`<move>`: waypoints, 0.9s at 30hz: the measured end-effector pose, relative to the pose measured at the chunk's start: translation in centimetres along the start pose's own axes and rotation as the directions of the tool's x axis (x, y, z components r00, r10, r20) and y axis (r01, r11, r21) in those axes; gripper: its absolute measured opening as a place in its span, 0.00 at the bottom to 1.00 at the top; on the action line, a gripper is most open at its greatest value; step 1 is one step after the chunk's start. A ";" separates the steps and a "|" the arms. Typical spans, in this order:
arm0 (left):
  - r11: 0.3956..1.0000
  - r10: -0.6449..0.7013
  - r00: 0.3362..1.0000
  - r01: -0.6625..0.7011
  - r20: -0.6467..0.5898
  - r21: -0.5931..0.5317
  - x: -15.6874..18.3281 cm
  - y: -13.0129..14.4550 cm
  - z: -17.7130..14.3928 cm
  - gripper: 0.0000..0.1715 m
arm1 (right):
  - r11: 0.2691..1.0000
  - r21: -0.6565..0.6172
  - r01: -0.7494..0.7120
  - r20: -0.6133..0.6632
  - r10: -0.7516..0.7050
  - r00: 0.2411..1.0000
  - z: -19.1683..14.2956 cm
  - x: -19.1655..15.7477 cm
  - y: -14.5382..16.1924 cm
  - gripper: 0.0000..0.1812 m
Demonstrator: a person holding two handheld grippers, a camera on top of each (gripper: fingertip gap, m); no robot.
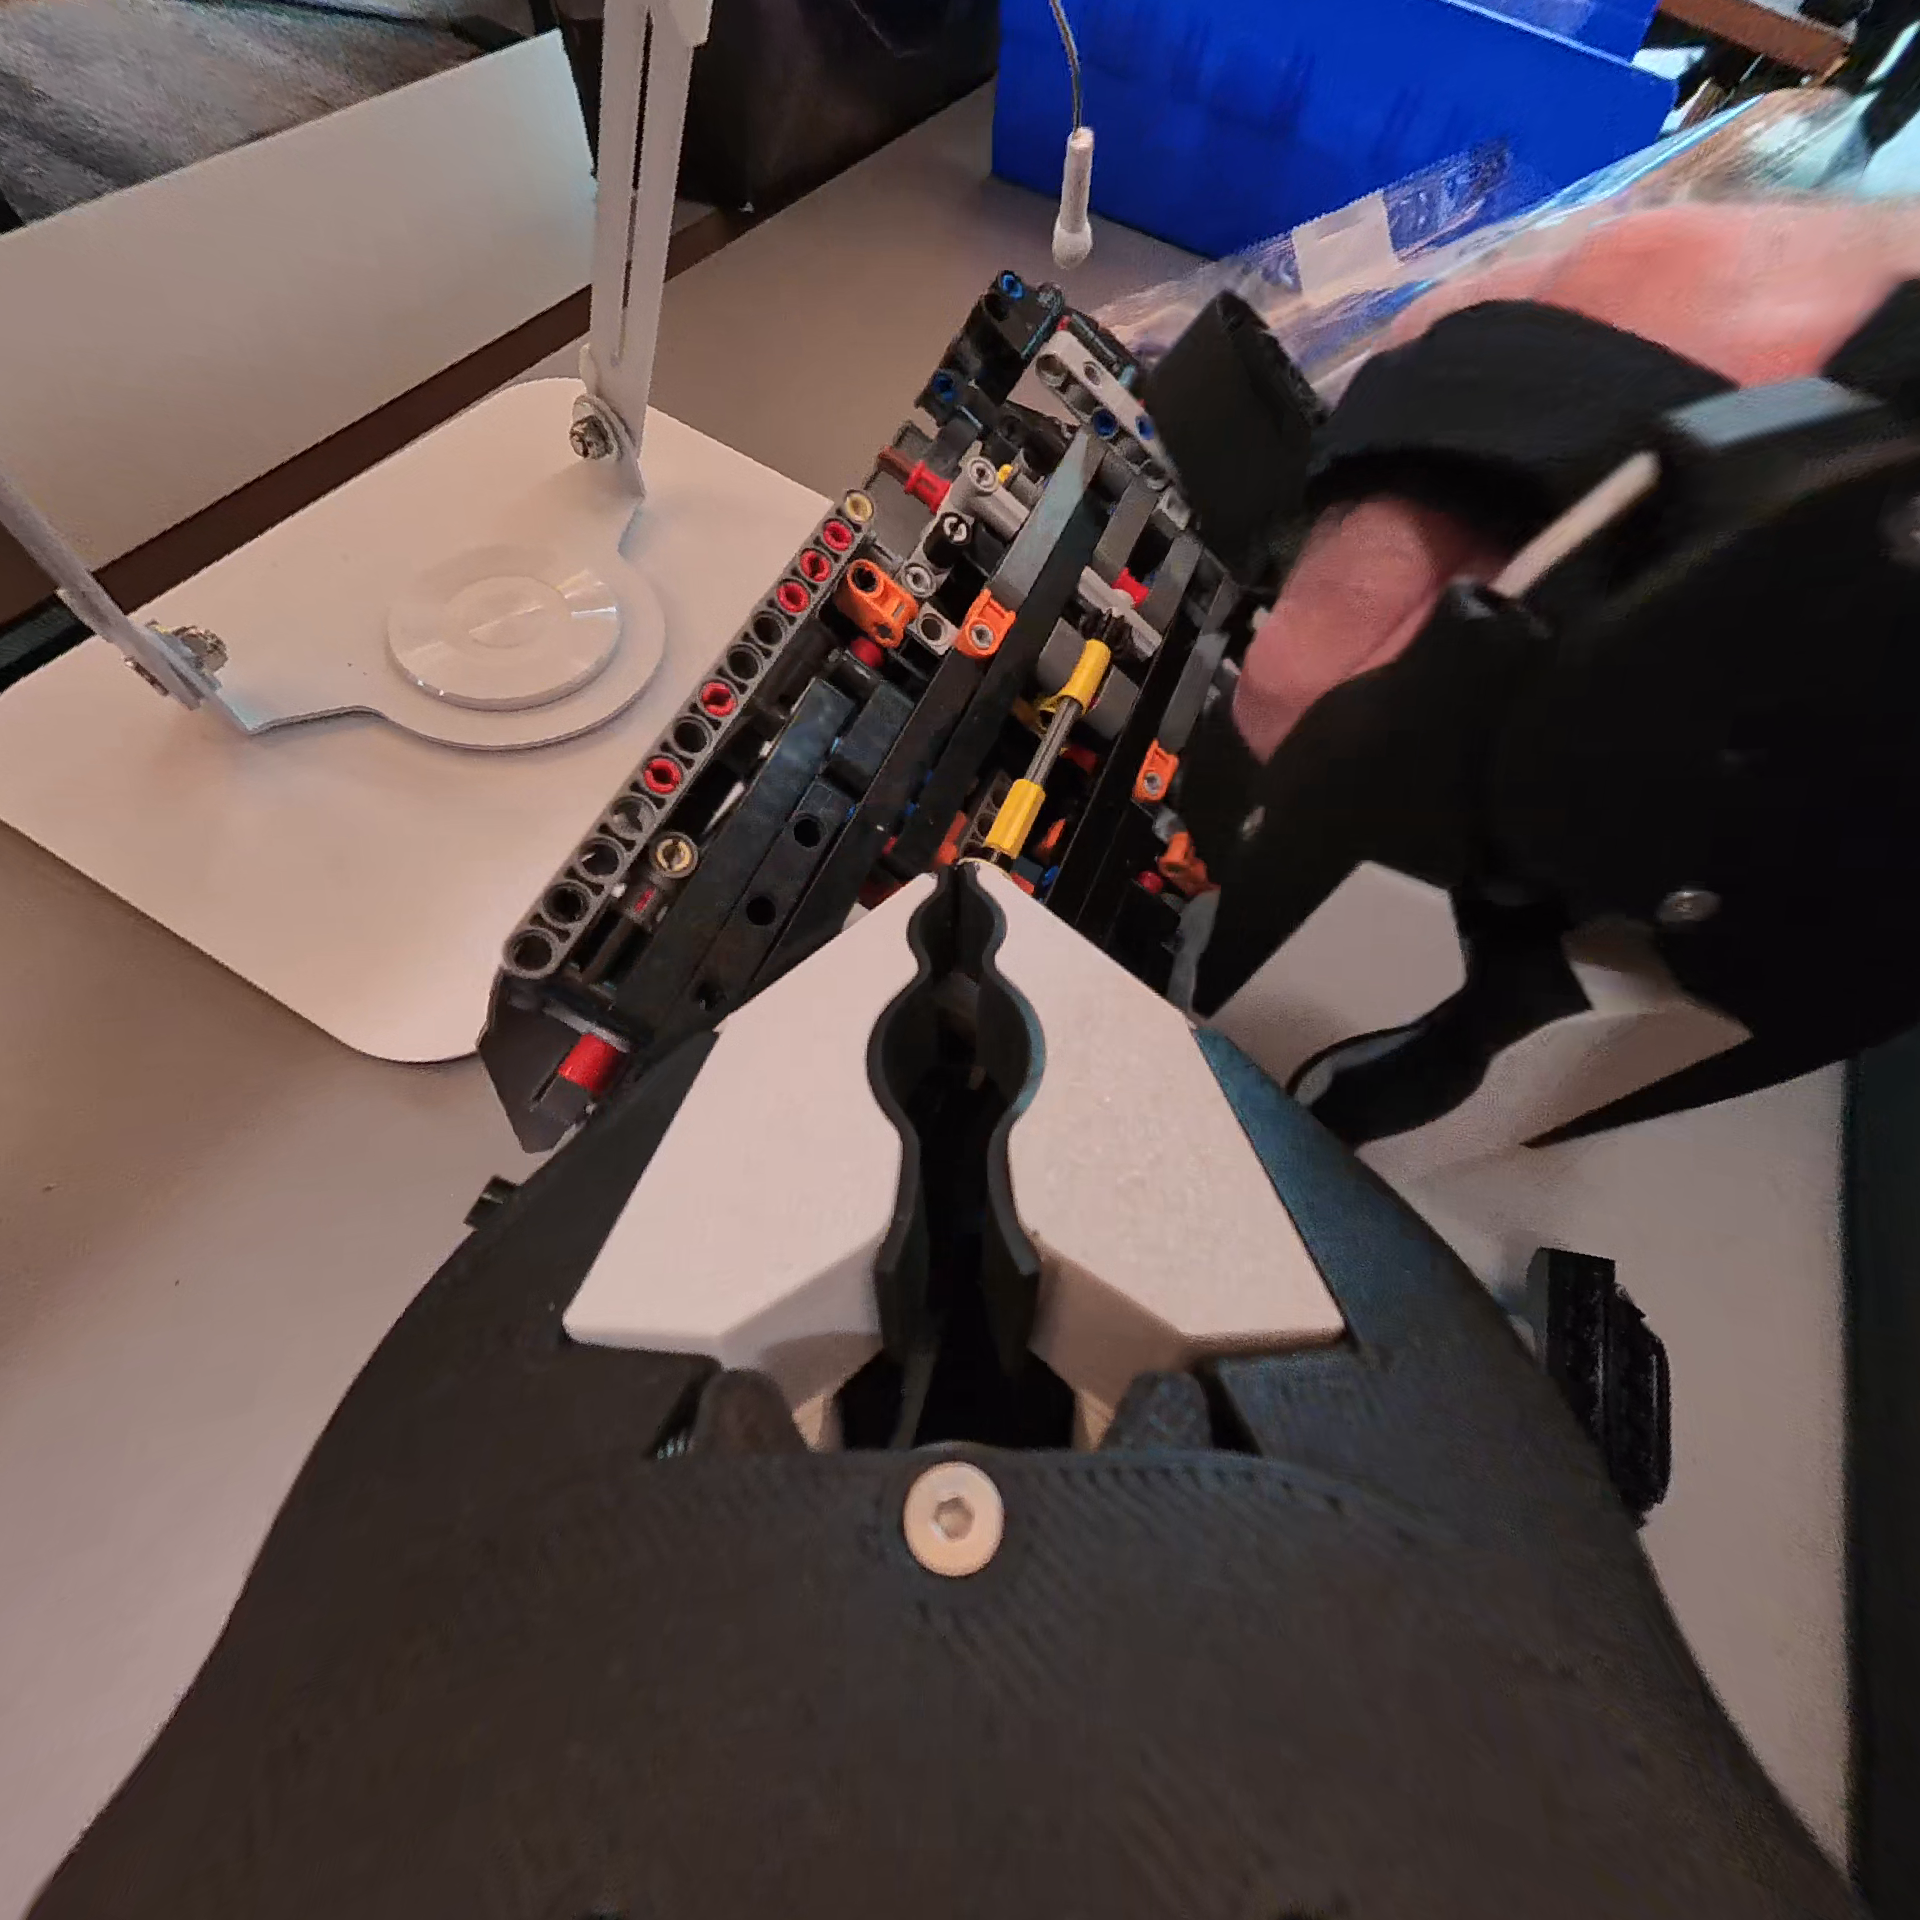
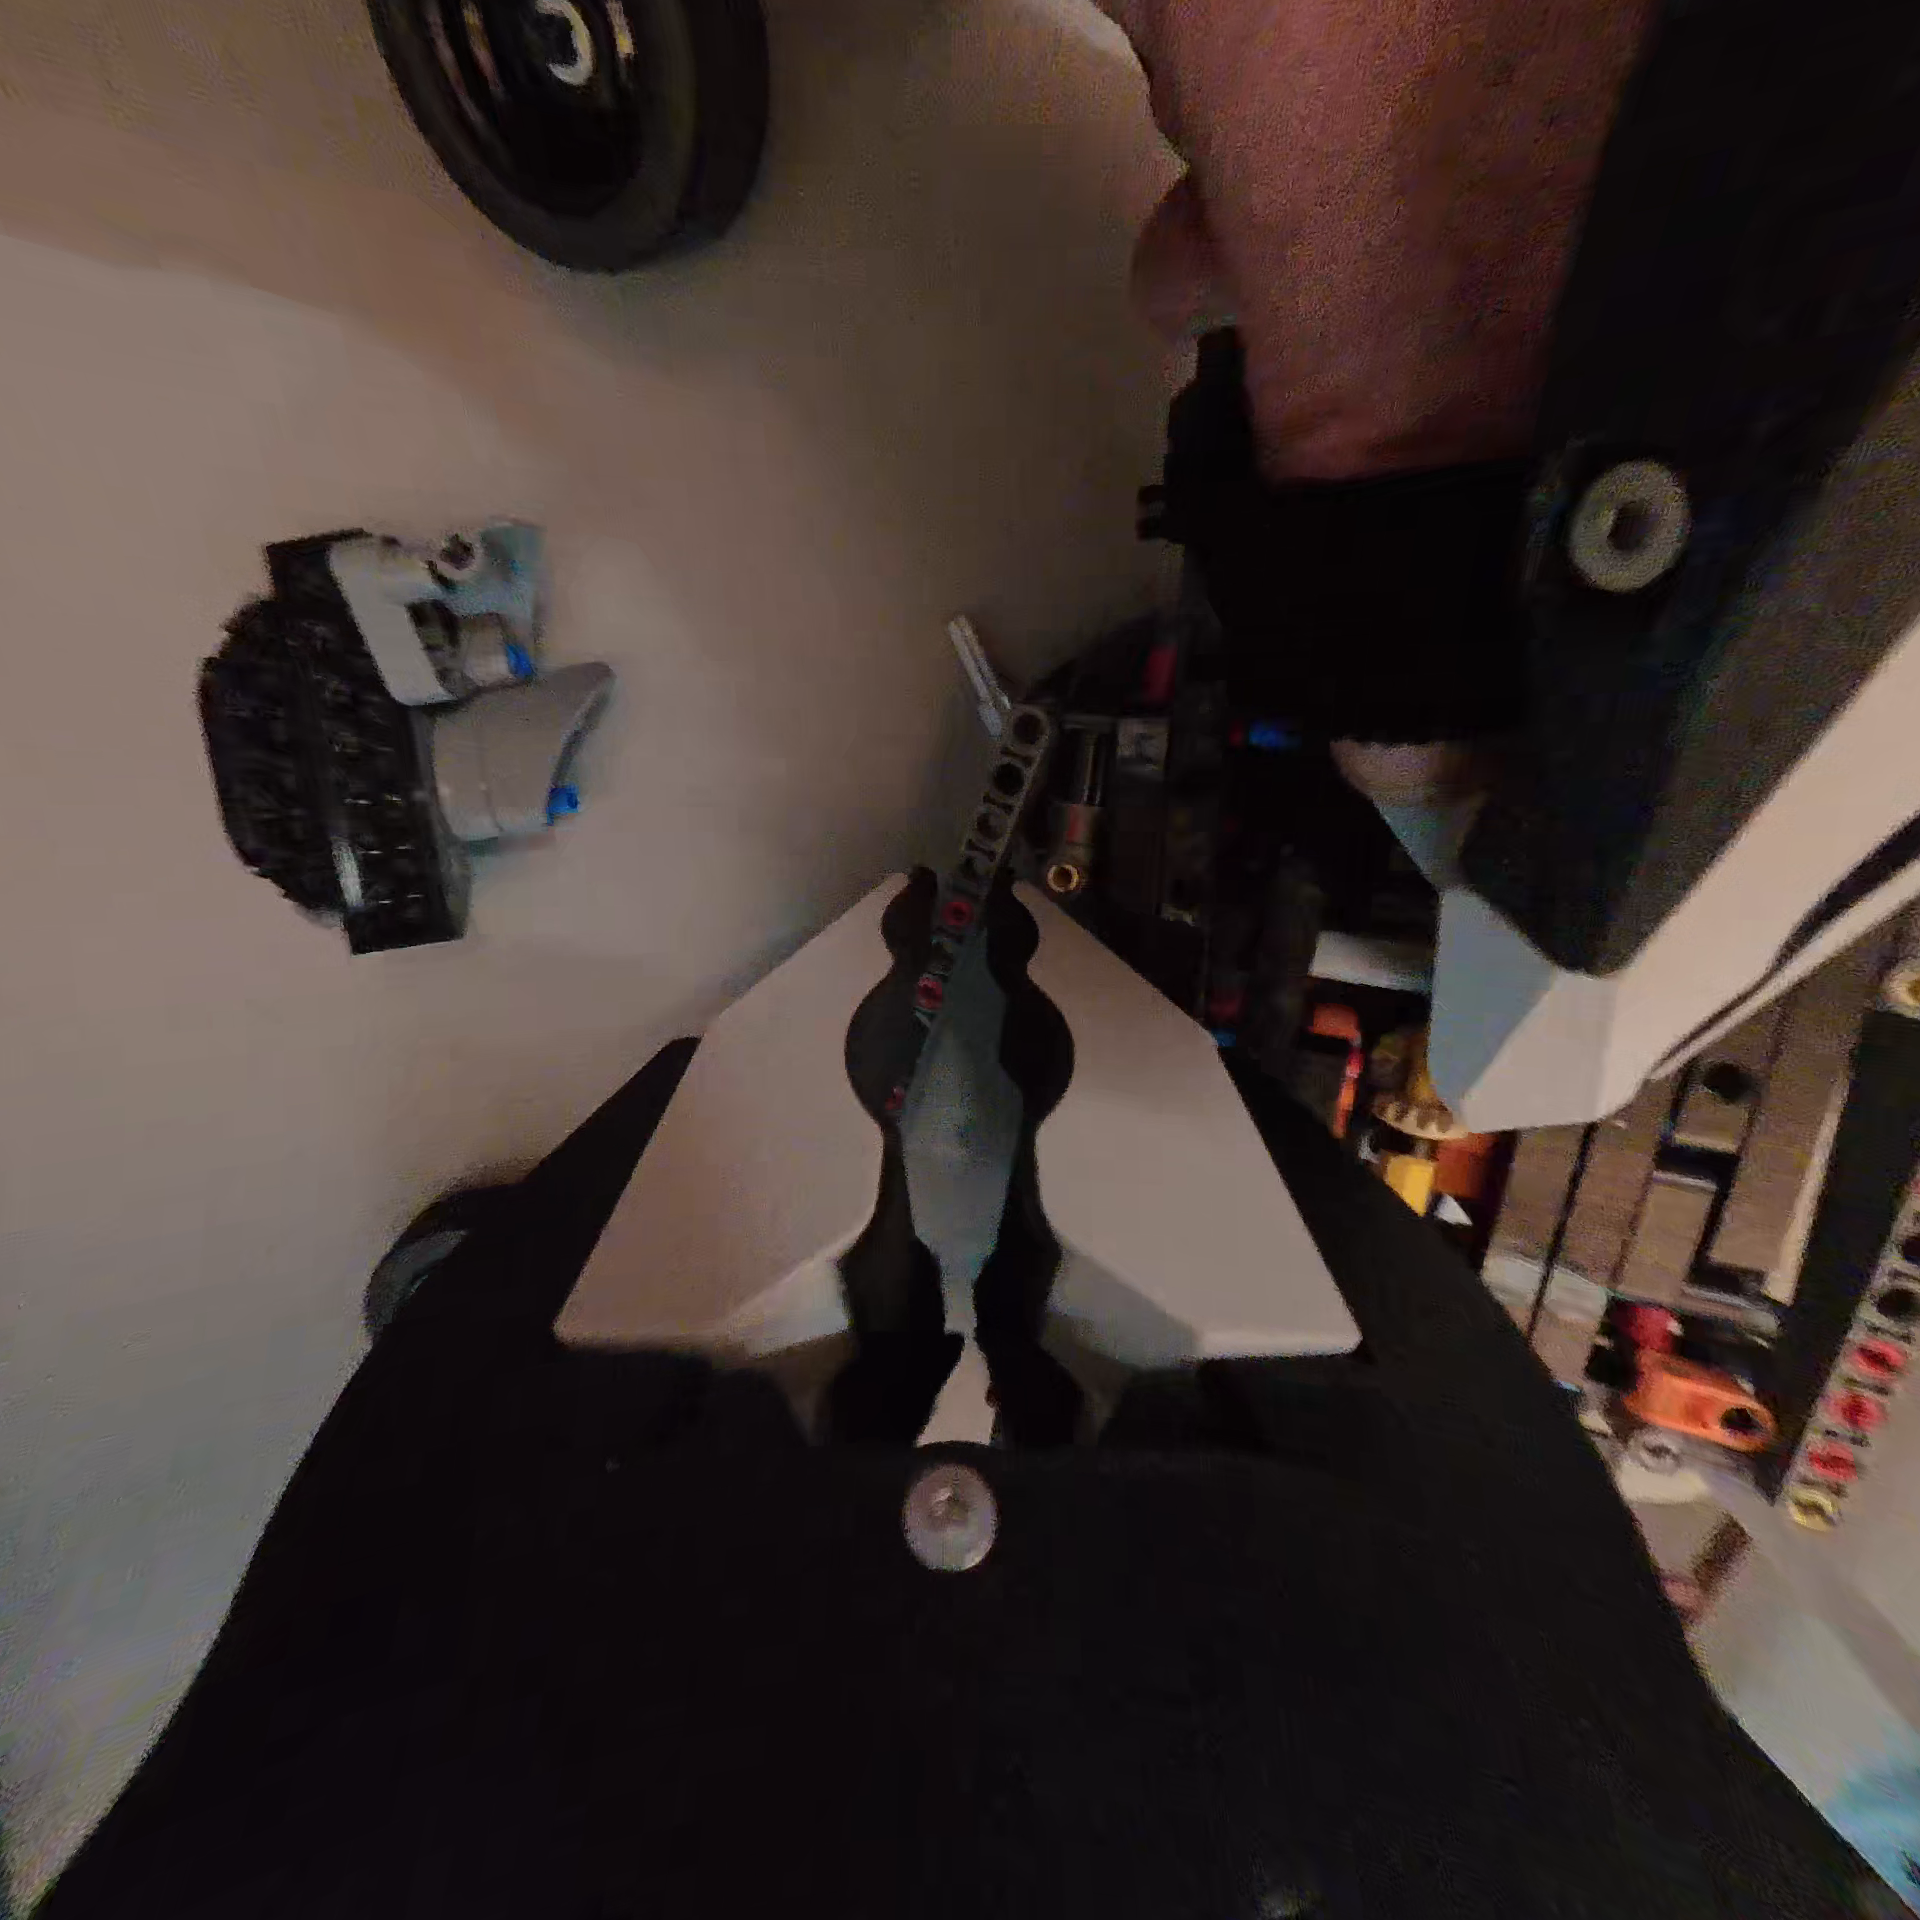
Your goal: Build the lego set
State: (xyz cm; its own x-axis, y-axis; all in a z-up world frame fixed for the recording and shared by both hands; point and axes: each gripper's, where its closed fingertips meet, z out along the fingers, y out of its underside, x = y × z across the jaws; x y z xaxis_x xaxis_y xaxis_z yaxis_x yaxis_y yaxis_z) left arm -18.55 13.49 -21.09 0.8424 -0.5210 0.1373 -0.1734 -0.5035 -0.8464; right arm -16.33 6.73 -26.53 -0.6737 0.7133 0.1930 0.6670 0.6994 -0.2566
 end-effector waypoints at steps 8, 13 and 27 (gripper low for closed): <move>0.996 0.064 0.996 -0.068 0.056 0.065 0.6 -2.3 -4.3 0.00 | 0.997 0.037 -0.062 -0.150 0.067 0.986 -2.6 0.3 0.5 0.19; 0.998 0.069 0.989 -0.068 0.129 -0.010 0.1 0.2 -5.8 0.07 | 0.980 0.174 -0.098 -0.129 0.121 0.984 -5.2 1.1 -0.5 0.17; 0.968 0.198 0.969 -0.168 0.148 -0.189 1.8 2.8 -5.0 0.19 | 0.945 0.278 -0.171 -0.255 0.244 0.936 -5.7 8.5 0.4 0.15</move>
State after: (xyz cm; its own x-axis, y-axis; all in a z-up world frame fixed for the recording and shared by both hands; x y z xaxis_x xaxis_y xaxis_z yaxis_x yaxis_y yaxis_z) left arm -20.05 7.65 -20.67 0.8576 -0.5024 -0.1102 -0.4059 -0.5294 -0.7450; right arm -20.04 13.33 -19.61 -0.3866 0.8495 0.3590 0.6574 0.5269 -0.5387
